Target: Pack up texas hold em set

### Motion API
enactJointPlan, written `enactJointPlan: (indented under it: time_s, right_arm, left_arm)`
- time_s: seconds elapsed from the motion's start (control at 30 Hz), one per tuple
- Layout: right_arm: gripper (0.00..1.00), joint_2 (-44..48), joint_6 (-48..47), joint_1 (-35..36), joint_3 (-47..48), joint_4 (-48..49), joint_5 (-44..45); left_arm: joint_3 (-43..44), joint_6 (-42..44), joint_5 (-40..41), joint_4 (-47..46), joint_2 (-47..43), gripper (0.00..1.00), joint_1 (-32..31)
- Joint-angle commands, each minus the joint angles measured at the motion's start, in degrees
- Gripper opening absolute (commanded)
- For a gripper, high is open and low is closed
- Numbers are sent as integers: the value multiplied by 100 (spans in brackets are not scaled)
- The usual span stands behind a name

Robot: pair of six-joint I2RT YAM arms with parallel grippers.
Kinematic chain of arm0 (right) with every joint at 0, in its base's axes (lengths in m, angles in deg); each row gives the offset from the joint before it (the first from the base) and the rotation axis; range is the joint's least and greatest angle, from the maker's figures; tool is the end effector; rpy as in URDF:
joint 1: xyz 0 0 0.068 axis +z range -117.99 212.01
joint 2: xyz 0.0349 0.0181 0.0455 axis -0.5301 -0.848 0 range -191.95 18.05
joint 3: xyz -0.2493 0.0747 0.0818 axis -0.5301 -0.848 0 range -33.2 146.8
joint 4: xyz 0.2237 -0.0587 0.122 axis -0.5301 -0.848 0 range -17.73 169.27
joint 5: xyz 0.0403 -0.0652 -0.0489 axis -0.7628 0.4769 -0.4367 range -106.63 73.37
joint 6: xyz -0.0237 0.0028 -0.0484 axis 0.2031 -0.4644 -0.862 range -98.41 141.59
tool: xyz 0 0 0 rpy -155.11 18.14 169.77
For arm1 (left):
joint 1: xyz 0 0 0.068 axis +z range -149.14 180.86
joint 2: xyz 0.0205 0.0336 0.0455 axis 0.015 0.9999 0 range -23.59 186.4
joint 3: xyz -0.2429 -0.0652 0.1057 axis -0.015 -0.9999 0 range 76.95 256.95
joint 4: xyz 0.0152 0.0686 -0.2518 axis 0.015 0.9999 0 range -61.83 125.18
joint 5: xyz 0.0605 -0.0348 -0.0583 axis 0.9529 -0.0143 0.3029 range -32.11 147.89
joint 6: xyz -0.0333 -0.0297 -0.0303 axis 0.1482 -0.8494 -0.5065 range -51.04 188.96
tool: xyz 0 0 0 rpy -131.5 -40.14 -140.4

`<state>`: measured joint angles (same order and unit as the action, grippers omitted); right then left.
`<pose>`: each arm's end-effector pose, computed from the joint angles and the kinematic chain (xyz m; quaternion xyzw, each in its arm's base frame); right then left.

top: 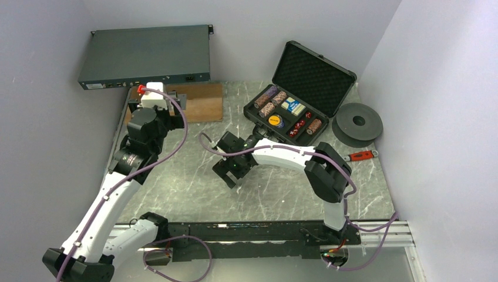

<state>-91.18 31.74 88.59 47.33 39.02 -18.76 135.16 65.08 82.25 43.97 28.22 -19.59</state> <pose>0.2138 0.3262 0.1955 -0.3906 0.9020 0.1158 0.1426 0.1913 -0.0557 0.3906 -0.0276 0.7574 0.0240 0.6520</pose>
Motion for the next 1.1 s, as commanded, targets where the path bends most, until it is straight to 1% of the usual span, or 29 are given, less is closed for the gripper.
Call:
enactJointPlan:
  time_s: [0.0, 0.1, 0.2, 0.33, 0.6, 0.83, 0.9, 0.97, 1.07]
  right_arm:
    - [100, 236, -855, 76, -277, 717, -132]
    - [100, 168, -1241, 77, -449, 864, 82]
    - [100, 82, -1459, 89, -592, 1027, 109]
    - [100, 149, -1633, 90, -802, 1337, -77]
    - [99, -12, -1945, 99, -736, 1451, -337]
    - [95, -186, -2167, 58, -610, 1381, -674]
    - [93, -274, -2232, 26, -536, 1304, -788]
    - [88, -379, -2312, -11, -429, 1183, -863]
    - [74, -541, -2368, -39, -276, 979, -926]
  left_arm:
    - [162, 1, 81, -155, -182, 95, 23]
    - [193, -3, 73, -122, -163, 95, 36]
    - [194, -16, 46, -124, -194, 95, 49]
    - [192, -29, 13, -137, -224, 95, 80]
    - [212, -87, -89, -109, -224, 95, 170]
    - [217, -104, -114, -100, -190, 95, 232]
    - [221, -113, -118, -94, -174, 95, 241]
    - [221, -113, -129, -94, -163, 95, 251]
    - [222, -113, -126, -94, -154, 95, 258]
